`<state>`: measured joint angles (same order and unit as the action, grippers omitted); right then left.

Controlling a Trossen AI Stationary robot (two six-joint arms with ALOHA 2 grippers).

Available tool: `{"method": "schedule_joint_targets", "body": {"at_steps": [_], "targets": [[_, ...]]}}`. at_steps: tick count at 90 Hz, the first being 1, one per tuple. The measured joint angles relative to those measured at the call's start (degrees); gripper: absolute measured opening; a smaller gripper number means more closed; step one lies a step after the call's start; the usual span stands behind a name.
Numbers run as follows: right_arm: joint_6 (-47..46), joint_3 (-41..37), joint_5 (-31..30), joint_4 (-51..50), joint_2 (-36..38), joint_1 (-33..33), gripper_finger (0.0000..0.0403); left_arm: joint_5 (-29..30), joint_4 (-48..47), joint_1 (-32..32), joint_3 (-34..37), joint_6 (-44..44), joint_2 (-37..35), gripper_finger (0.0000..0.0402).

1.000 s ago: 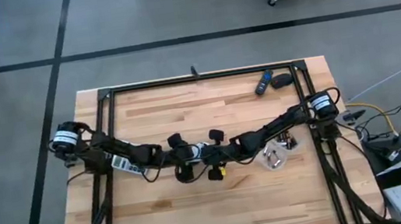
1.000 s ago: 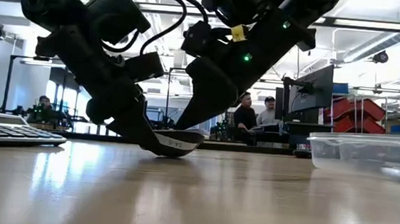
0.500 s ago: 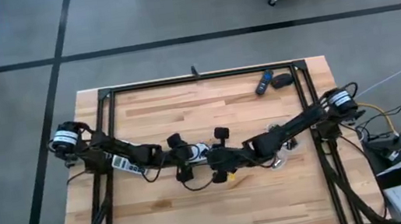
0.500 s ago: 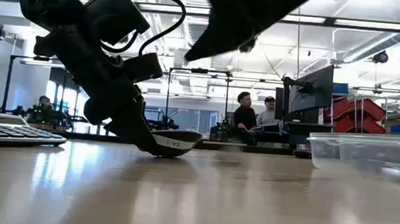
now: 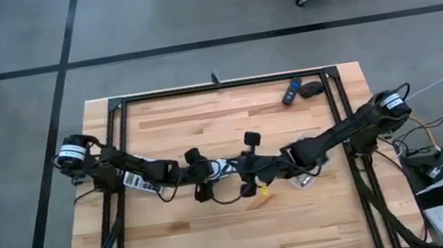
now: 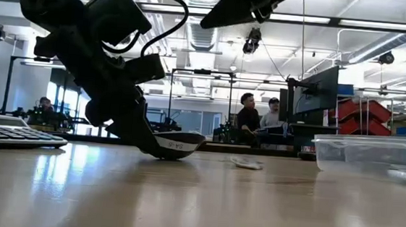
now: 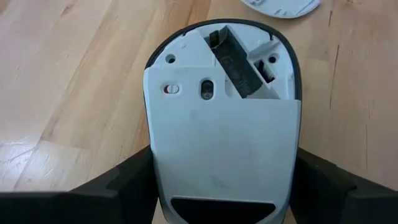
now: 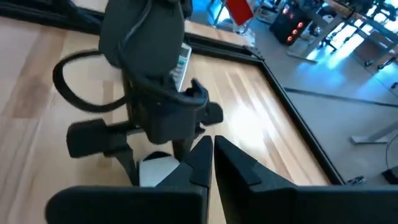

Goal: Insert battery
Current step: Insert the brown battery into the black/white mouse battery compartment

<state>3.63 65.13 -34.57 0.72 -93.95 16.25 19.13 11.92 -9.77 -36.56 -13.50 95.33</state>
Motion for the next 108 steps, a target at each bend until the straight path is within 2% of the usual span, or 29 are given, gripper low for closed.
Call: {"method": "schedule_joint_targets", "body": {"at_steps": [7,16,36,47,63,73,82,87,93,108], "targets": [[0.3,-3.0,0.0,6.4,0.0,0.0,0.0,0.0,0.0,-0.1,0.0,-0.1,0.0,0.0266],[0.9,-8.4,1.6,19.9,0.0,-0.3,0.0,0.0,0.2,-0.1,0.0,-0.1,0.0,0.0263],[-1.5,-18.7,14.0,55.0,-5.1,-3.2,0.0,-0.2,1.9,-0.1,0.0,-0.1,0.1,0.0267],[-3.9,-20.2,21.6,70.6,-9.5,-4.8,0.0,-0.2,2.8,-0.1,0.0,-0.1,0.1,0.0267],[-18.3,-18.9,32.9,76.2,-13.2,-8.8,0.0,-0.1,4.0,-0.1,0.0,-1.1,0.1,0.0262],[-31.3,-18.1,40.7,78.0,-14.2,-11.3,0.0,-0.1,4.6,-0.2,0.0,-1.2,0.1,0.0267],[-45.4,-18.2,46.2,84.9,-14.9,-13.4,0.0,-0.1,4.7,-0.2,0.0,-1.2,0.1,0.0266],[-53.4,-18.4,47.9,89.3,-15.3,-14.5,0.0,-0.1,4.8,-0.2,0.0,-1.2,0.1,0.0263],[-58.9,-18.3,48.5,89.3,-15.6,-15.5,0.0,0.0,5.0,-0.2,0.0,-1.2,0.1,0.0261],[-59.6,-18.0,47.4,89.4,-14.9,-15.7,0.0,0.4,5.3,-0.2,0.0,-1.6,0.1,0.0267]]}}
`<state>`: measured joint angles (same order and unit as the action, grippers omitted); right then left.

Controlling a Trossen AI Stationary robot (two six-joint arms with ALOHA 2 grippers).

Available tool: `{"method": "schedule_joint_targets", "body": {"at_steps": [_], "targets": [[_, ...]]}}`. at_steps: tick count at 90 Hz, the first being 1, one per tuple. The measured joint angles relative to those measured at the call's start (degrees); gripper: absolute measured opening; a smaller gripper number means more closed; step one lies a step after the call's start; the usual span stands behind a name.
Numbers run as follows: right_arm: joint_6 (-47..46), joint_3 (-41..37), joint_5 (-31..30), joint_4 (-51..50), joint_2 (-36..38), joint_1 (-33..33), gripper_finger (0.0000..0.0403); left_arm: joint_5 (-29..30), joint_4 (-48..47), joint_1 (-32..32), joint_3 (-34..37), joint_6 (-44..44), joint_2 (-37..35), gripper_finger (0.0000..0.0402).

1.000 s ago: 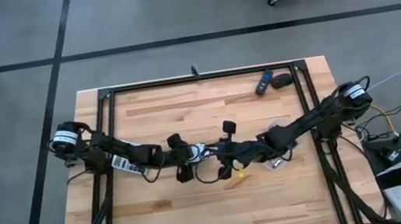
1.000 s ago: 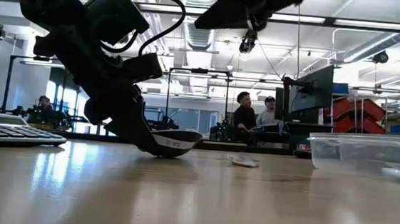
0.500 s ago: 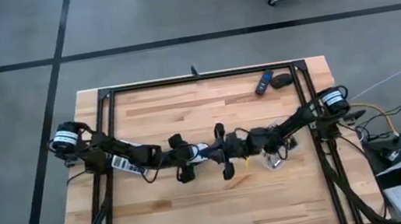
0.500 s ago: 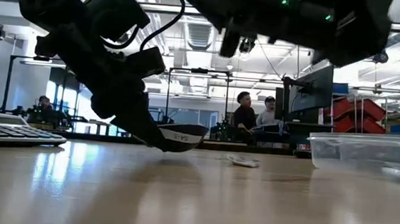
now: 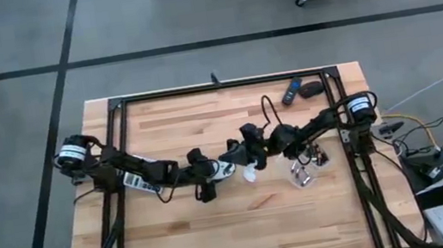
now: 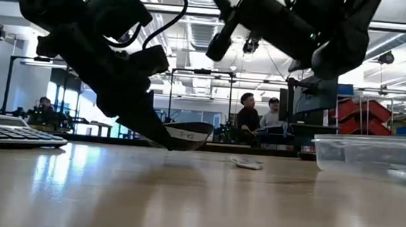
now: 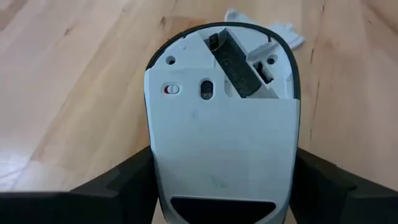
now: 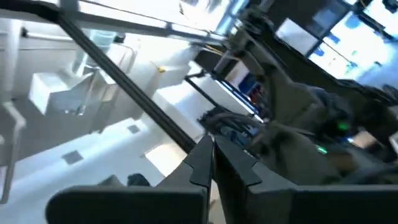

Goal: Insert battery
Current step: Insert the brown battery into the black/white mouse battery compartment

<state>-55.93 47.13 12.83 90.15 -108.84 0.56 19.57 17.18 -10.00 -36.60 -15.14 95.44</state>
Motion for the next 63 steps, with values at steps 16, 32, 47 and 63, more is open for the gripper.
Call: {"method": "schedule_joint_targets", "body": {"at_steps": [16,32,47,63], "targets": [[1.7,0.9,-0.4,0.0,0.0,-0.1,0.0,0.0,-0.2,-0.1,0.0,-0.4,0.0,0.0263],[6.0,0.6,-0.4,-0.1,0.2,-0.8,0.0,0.0,-0.2,-0.1,0.0,-0.4,0.0,0.0266],[12.5,-0.9,-0.8,0.0,1.4,-2.7,0.0,0.0,-0.4,-0.1,0.0,-0.7,0.0,0.0265],[19.2,-6.5,-1.0,-0.5,3.5,-4.5,0.0,0.0,-0.6,-0.1,0.0,-1.1,0.0,0.0262]]}}
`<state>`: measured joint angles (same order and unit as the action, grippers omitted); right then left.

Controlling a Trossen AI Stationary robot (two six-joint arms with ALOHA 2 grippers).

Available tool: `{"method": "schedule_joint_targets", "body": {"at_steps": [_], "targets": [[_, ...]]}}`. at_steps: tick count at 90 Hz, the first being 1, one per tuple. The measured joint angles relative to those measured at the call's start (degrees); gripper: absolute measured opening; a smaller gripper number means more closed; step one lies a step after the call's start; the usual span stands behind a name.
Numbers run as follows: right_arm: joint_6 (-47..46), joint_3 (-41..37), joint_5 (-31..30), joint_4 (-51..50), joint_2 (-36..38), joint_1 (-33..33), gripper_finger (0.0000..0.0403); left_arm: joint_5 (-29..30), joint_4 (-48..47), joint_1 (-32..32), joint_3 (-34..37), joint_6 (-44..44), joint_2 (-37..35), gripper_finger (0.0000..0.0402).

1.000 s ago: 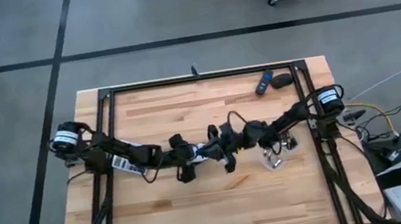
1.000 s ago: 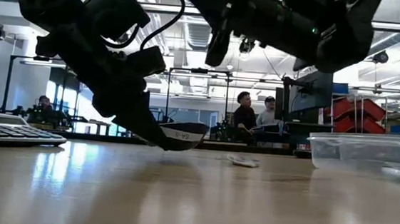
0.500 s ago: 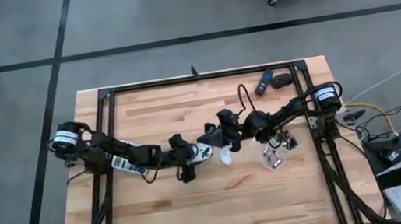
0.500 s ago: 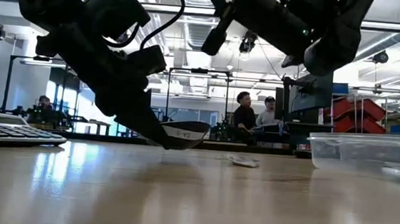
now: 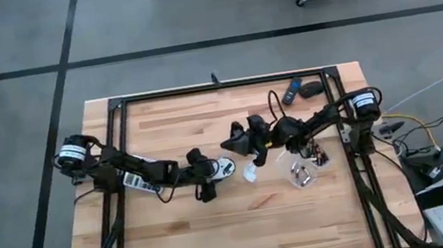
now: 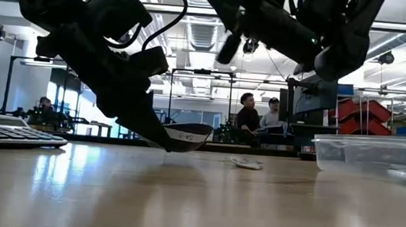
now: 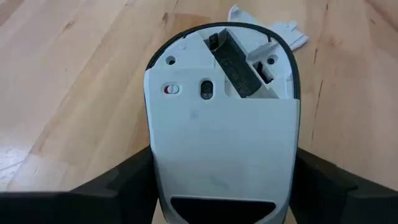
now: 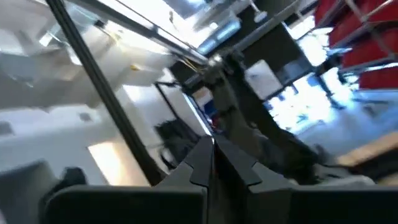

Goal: Insert battery
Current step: Insert the brown battery into the black/white mouse battery compartment

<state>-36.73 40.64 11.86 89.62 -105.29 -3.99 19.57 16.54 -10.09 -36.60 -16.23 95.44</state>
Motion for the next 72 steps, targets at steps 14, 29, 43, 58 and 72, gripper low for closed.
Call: {"method": "schedule_joint_targets", "body": {"at_steps": [14,29,43,58,72], "targets": [[4.9,-5.8,-0.8,-5.6,3.3,-1.4,0.0,0.0,-0.5,0.0,0.0,-1.7,0.0,0.0268],[8.2,-8.8,-5.1,-27.8,11.6,-0.3,0.0,0.0,-0.3,0.0,0.0,-2.9,0.0,0.0261],[13.7,-7.9,-20.5,-60.4,22.9,3.9,0.0,-0.4,-0.3,0.0,0.0,-3.8,0.0,0.0268],[10.2,-7.2,-26.9,-82.6,34.2,7.4,0.0,-1.9,-0.6,0.0,0.0,-4.0,0.0,0.0264],[4.8,-7.2,-27.2,-97.2,40.8,9.2,0.0,-2.3,-0.7,0.0,0.0,-4.1,0.0,0.0263]]}}
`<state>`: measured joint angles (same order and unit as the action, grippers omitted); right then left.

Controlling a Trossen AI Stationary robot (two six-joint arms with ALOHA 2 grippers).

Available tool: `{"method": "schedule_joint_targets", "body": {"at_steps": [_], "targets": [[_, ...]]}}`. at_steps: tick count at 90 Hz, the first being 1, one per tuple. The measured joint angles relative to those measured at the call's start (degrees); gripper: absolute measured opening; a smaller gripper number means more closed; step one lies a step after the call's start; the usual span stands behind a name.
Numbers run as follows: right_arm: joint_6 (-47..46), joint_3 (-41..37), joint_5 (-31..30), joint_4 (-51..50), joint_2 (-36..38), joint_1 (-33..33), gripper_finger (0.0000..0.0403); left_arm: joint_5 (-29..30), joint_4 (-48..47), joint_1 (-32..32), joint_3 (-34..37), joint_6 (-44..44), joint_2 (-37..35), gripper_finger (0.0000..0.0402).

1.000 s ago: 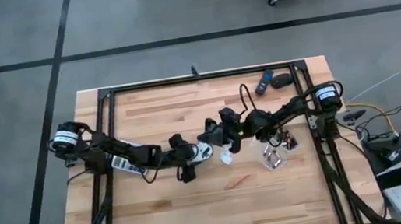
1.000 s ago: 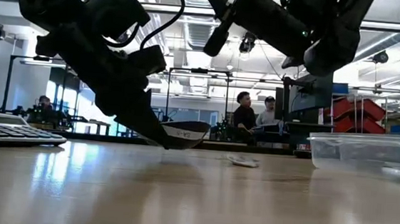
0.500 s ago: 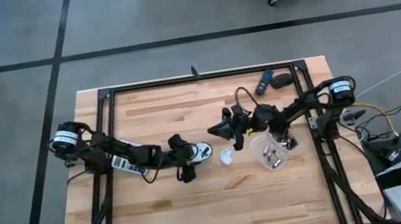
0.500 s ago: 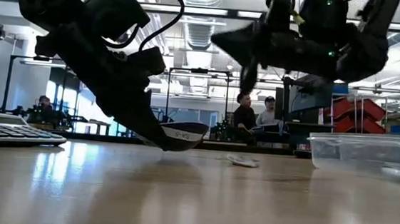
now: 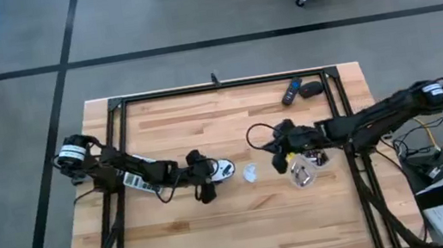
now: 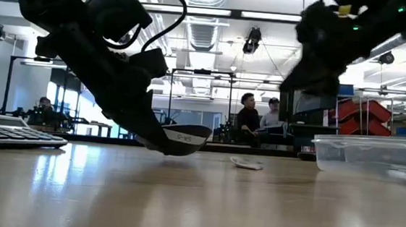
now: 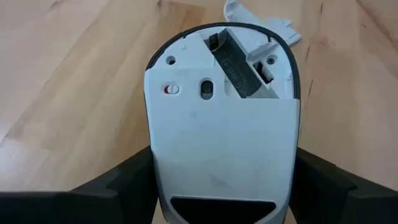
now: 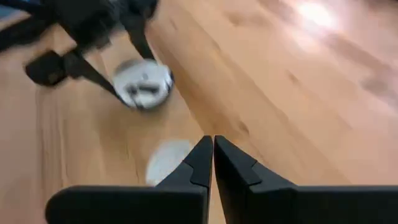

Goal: Insert battery
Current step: Insert the brown battery into the black/white mouse battery compartment

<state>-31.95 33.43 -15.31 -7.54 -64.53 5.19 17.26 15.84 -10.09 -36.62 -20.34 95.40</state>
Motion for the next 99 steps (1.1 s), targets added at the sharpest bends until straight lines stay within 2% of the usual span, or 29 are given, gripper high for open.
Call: {"method": "schedule_joint_targets", "body": {"at_steps": [12,30,41,66,76,86,99], "targets": [[-1.0,-0.1,-2.5,-4.4,2.1,0.2,0.0,-0.3,0.0,0.0,0.0,-0.7,0.0,0.027],[4.8,-0.1,-11.1,-4.2,4.1,0.2,0.0,-0.3,-0.8,0.1,0.0,-1.7,-0.1,0.0259],[7.3,-0.1,-13.1,-4.2,5.5,0.2,0.0011,-0.3,-2.1,0.2,0.0,-1.8,-0.4,0.0267],[8.6,-0.1,-9.6,-3.5,9.1,0.2,0.0109,-0.5,-5.7,0.6,0.0,-2.7,-3.8,0.0258],[9.2,-0.1,-4.5,-5.1,9.3,0.6,0.0143,-0.5,-5.8,0.7,0.0,-2.7,-3.9,0.0267],[8.5,-0.1,-2.6,-7.1,8.2,2.3,0.0159,-0.5,-5.8,0.7,0.0,-2.7,-3.9,0.027],[4.3,-0.1,-2.7,-13.1,5.9,5.4,0.0153,-0.4,-5.8,0.8,0.0,-2.7,-3.9,0.0259]]}}
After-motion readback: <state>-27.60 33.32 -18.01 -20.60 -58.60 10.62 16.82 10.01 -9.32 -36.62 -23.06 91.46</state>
